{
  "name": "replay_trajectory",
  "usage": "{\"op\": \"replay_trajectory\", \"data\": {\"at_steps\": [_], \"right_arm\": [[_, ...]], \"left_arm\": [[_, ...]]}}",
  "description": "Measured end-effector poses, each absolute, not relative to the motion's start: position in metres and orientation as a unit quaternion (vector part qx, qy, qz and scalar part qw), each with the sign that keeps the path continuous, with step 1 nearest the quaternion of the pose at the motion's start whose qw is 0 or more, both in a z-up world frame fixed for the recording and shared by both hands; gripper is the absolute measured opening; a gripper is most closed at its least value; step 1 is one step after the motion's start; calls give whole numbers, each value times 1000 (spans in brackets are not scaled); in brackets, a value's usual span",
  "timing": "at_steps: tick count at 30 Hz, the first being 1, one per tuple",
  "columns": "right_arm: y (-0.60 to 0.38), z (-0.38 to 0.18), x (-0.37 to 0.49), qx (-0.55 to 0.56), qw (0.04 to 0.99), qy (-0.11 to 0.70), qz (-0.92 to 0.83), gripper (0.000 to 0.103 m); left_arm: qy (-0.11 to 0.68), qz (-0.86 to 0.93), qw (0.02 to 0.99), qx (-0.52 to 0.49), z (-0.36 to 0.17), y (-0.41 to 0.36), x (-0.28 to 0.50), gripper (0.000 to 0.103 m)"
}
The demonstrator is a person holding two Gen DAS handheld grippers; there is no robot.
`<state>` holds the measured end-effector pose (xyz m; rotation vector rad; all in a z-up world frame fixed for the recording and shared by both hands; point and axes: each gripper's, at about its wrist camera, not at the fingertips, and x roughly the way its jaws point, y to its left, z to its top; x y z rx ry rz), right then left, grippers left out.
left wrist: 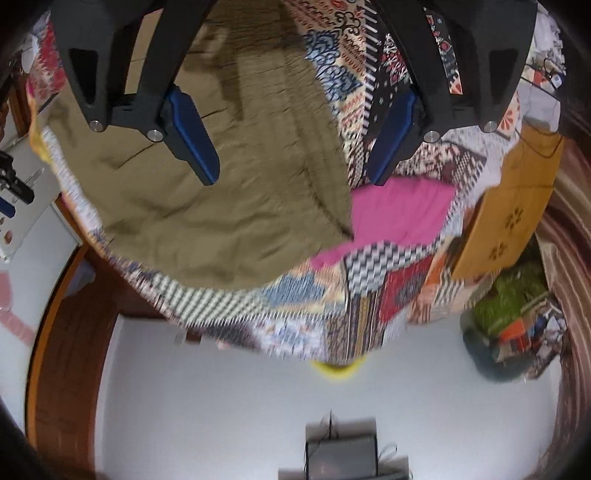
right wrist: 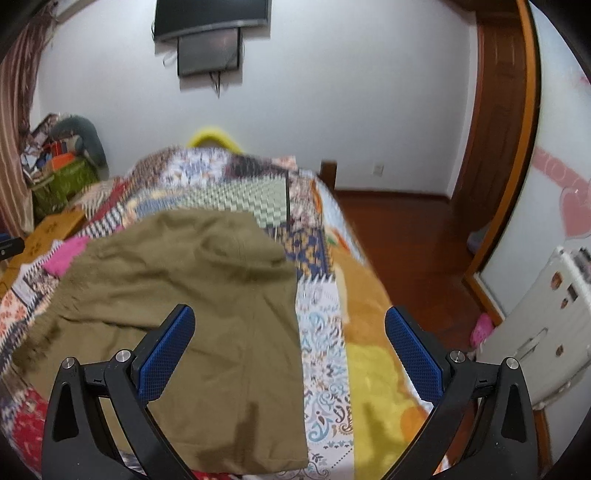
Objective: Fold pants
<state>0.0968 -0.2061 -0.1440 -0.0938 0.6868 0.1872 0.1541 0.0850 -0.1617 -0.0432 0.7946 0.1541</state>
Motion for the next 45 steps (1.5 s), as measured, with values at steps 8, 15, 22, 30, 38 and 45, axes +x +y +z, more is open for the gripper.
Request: {"op": "replay_trajectory", "data": {"at_steps": [8, 15, 22, 30, 38, 45], "right_arm": [[-211, -201, 122, -39, 899, 421, 113, 80], [-209, -236, 133, -38, 867, 478, 136, 53], [-211, -234, 126, -53, 869, 470, 144, 25], [-213, -233, 118, -52, 862, 480, 155, 8], [-216, -235, 102, -50, 853, 493, 162, 6], [-218, -227, 101, -43, 852, 499, 154, 6]], "left_arm": [[458, 76, 885, -36, -219, 97, 164, 83], [489, 62, 867, -76, -246, 108, 171, 83], [490, 41, 867, -87, -246, 106, 177, 63], [495, 12, 868, -42, -241, 90, 190, 17], [501, 12, 864, -45, -250, 96, 213, 15], [505, 21, 863, -24, -241, 99, 217, 16]]}}
